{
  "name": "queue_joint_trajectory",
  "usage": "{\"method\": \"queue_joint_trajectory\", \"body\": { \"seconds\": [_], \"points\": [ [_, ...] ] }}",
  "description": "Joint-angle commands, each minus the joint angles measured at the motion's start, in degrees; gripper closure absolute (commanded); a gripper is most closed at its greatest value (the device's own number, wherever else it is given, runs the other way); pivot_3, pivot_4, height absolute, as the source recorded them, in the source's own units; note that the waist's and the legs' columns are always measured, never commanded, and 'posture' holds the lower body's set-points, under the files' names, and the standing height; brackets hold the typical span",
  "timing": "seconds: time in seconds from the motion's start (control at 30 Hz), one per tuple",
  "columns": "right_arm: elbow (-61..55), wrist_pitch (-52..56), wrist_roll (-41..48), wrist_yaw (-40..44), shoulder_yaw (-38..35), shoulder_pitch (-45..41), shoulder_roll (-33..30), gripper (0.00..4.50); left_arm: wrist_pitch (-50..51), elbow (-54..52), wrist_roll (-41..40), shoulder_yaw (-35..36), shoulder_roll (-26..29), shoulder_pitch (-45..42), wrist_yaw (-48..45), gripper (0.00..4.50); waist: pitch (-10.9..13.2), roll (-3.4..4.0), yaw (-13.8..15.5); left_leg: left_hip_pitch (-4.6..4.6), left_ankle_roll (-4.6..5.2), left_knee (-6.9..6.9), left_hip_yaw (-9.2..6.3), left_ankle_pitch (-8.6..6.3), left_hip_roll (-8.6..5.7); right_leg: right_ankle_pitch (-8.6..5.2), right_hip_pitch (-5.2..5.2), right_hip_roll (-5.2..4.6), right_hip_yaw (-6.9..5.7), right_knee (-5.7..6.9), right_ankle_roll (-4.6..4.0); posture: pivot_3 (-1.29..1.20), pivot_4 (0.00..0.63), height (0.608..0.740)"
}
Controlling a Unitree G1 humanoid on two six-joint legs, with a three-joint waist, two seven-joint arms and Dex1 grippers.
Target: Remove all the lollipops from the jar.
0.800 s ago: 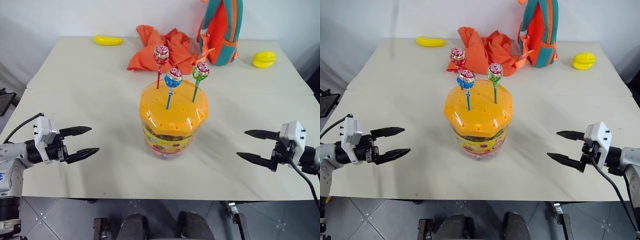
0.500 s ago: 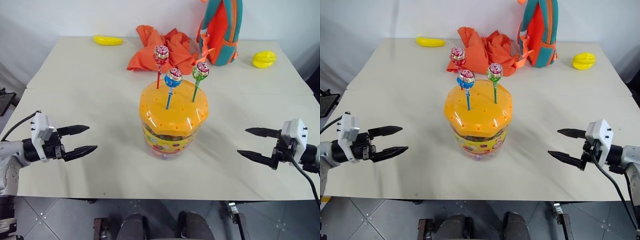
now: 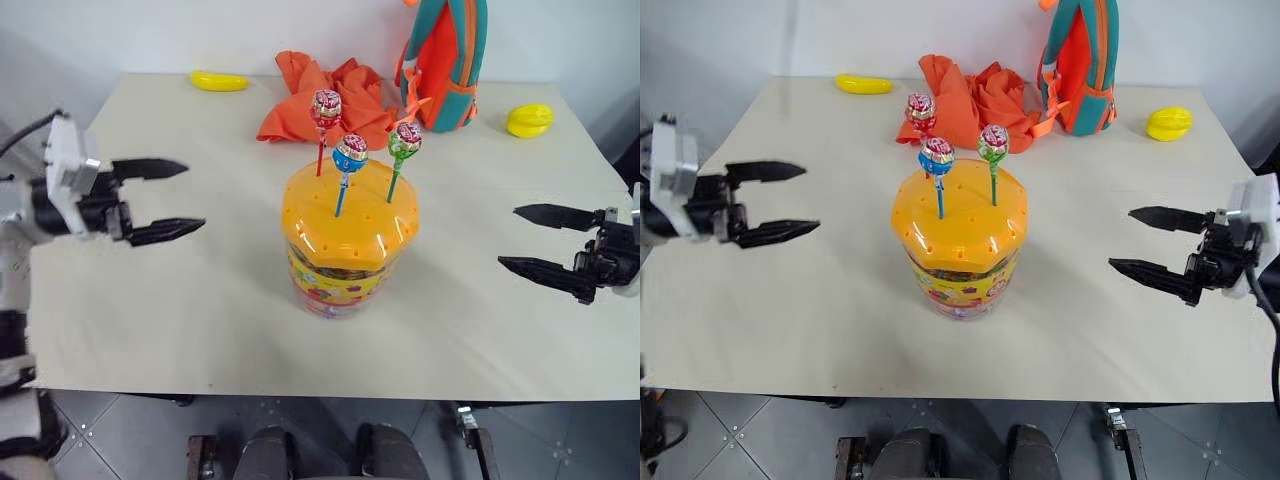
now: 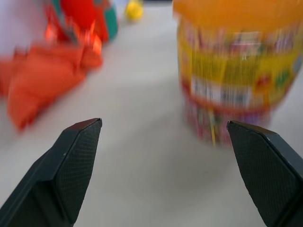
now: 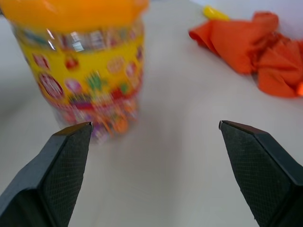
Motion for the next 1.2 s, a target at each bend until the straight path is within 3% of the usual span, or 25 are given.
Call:
{"method": "queue_joint_trajectory", "body": {
  "seconds": [0.03, 0.37, 0.7, 0.93, 1.03, 1.2],
  "points": [
    [-4.8, 2.9, 4.3, 0.0, -3.8, 0.6, -1.2, 0.04, -1.5, 2.0, -1.7, -1.9, -3.1, -6.9, -3.8, 0.00, 0.0, 0.00, 0.0, 0.00, 0.01, 0.01, 0.00, -0.01, 0.00, 0.00, 0.00, 0.00, 0.00, 0.00, 0.00, 0.00, 0.150, 0.740],
    [-12.4, 6.1, 9.1, -5.2, -6.4, 2.0, 1.1, 0.04, -4.1, 17.8, -3.7, -4.7, -17.2, -24.2, -16.6, 0.00, 0.0, -0.05, -0.2, -0.06, 0.08, 0.10, -0.04, -0.05, -0.01, 0.00, 0.01, 0.00, -0.08, 0.01, 0.00, 0.00, 0.150, 0.740],
    [-16.4, 6.9, 13.1, -9.2, -9.5, 4.0, 2.2, 0.04, -2.1, 21.6, -5.8, -13.7, -19.9, -26.3, -17.9, 0.00, 0.0, -0.09, 0.1, -0.11, 0.12, 0.17, -0.18, -0.07, -0.04, 0.00, 0.03, -0.04, -0.11, 0.02, -0.01, 0.00, 0.150, 0.740],
    [-17.0, 6.2, 13.5, -10.9, -10.7, 4.6, 2.5, 0.04, -1.8, 24.2, -5.1, -15.2, -22.5, -29.1, -17.9, 0.00, 0.1, -0.17, 0.0, -0.14, 0.12, 0.17, -0.20, -0.07, -0.05, 0.00, 0.02, -0.04, -0.14, 0.01, -0.01, 0.00, 0.150, 0.740],
    [-17.1, 6.1, 13.7, -11.5, -11.1, 4.8, 2.6, 0.00, -0.4, 25.6, -5.8, -13.6, -23.6, -30.4, -17.7, 0.56, 0.1, -0.17, -0.1, -0.14, 0.12, 0.17, -0.19, -0.07, -0.05, 0.00, 0.02, -0.04, -0.14, 0.01, -0.01, 0.00, 0.150, 0.740],
    [-17.6, 5.6, 13.4, -11.8, -11.9, 5.8, 2.8, 0.00, 1.6, 24.6, -6.5, -14.2, -22.8, -30.5, -17.9, 2.05, 0.1, -0.17, -0.1, -0.14, 0.12, 0.17, -0.20, -0.07, -0.05, 0.00, 0.02, -0.04, -0.14, 0.01, -0.01, 0.00, 0.150, 0.740]
  ]
}}
